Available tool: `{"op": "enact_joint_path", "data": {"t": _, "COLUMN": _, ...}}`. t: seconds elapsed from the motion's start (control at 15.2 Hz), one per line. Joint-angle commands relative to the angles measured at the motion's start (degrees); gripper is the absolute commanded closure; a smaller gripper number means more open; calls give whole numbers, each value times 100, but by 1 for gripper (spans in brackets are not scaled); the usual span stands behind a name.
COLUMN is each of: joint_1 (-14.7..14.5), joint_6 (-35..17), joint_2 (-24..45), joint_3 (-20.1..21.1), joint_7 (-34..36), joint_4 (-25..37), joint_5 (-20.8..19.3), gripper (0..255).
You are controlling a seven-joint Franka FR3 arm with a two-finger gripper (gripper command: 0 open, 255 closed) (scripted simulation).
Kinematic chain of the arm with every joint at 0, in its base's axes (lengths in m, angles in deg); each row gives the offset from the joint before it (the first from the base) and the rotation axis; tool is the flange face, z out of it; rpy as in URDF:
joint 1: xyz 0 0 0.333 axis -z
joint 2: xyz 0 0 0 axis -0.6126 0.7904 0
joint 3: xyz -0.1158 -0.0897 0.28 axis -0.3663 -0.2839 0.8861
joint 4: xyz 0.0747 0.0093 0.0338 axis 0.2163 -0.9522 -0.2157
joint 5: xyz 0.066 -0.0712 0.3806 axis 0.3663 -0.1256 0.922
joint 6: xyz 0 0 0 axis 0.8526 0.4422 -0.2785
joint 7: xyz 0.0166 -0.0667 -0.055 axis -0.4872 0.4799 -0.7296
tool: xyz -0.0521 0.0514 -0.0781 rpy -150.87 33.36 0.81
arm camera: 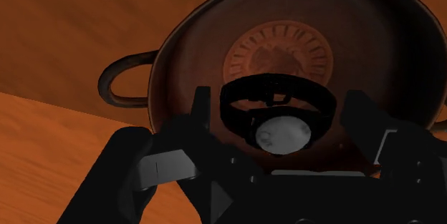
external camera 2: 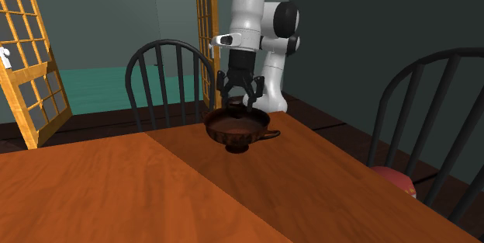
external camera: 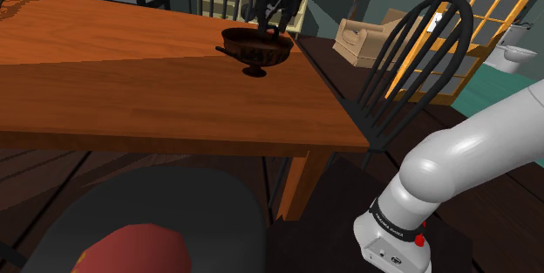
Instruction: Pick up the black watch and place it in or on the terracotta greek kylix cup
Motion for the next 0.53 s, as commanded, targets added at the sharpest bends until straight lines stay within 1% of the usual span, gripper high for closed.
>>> {"op": "enact_joint_path", "data": {"t": 0.0, "joint_1": 0, "joint_6": 0, "joint_2": 0, "joint_3": 0, "joint_7": 0, "joint_4": -1, "joint_5": 0, "gripper": 0}}
{"op": "enact_joint_path", "data": {"t": 0.26, "joint_1": 0, "joint_6": 0, "joint_2": 0, "joint_3": 0, "joint_7": 0, "joint_4": 0, "joint_5": 0, "gripper": 0}}
{"op": "enact_joint_path", "data": {"t": 0.46, "joint_1": 14, "joint_6": 581, "joint_2": 58, "joint_3": -16, "joint_7": 17, "joint_4": 638, "joint_5": -24, "gripper": 0}}
